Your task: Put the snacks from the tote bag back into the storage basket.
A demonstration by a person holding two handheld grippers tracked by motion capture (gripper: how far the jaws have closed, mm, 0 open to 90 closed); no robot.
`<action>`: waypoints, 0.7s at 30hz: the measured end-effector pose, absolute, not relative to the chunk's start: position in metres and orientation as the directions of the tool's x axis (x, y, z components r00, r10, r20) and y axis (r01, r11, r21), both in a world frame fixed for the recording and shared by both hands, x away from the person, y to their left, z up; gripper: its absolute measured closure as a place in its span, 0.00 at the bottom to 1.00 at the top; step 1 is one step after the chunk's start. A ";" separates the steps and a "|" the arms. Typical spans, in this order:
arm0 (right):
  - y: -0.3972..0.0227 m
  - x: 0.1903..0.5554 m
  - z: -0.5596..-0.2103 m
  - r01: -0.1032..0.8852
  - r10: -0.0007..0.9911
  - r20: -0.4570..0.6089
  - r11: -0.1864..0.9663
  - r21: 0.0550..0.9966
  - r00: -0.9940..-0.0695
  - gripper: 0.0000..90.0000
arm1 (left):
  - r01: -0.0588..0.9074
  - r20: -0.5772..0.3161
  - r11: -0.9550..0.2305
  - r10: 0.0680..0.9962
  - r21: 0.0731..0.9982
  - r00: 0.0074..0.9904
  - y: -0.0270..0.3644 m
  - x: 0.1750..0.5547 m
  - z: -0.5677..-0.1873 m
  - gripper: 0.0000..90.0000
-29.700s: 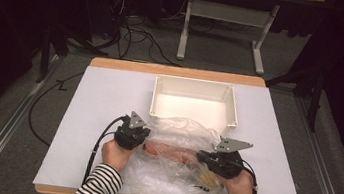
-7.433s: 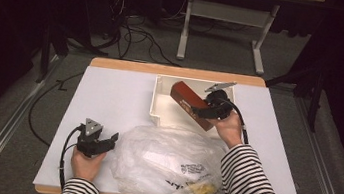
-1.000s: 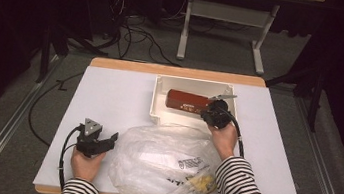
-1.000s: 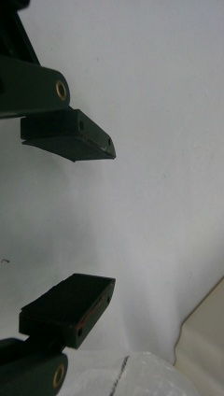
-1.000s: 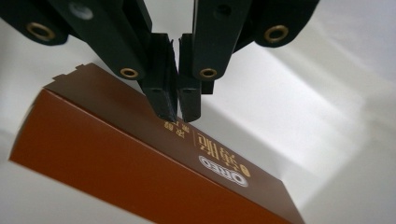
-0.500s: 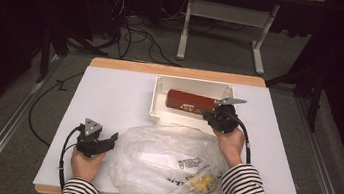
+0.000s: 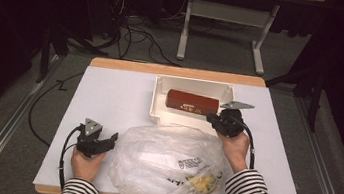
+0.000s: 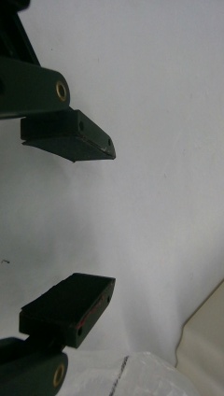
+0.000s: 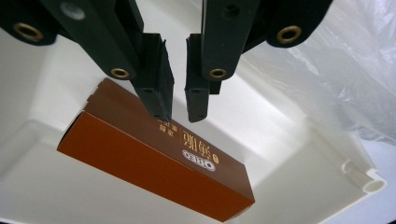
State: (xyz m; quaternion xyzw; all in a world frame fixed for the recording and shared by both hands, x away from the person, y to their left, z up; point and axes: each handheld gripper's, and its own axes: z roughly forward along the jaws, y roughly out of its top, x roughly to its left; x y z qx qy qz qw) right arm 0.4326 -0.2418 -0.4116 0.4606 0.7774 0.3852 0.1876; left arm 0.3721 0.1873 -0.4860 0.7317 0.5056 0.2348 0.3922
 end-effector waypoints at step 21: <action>-0.262 0.414 -0.408 0.544 0.859 0.077 0.249 0.802 -0.507 0.86 | 0.557 -0.051 -0.182 0.925 0.811 0.377 0.187 0.372 -0.486 0.36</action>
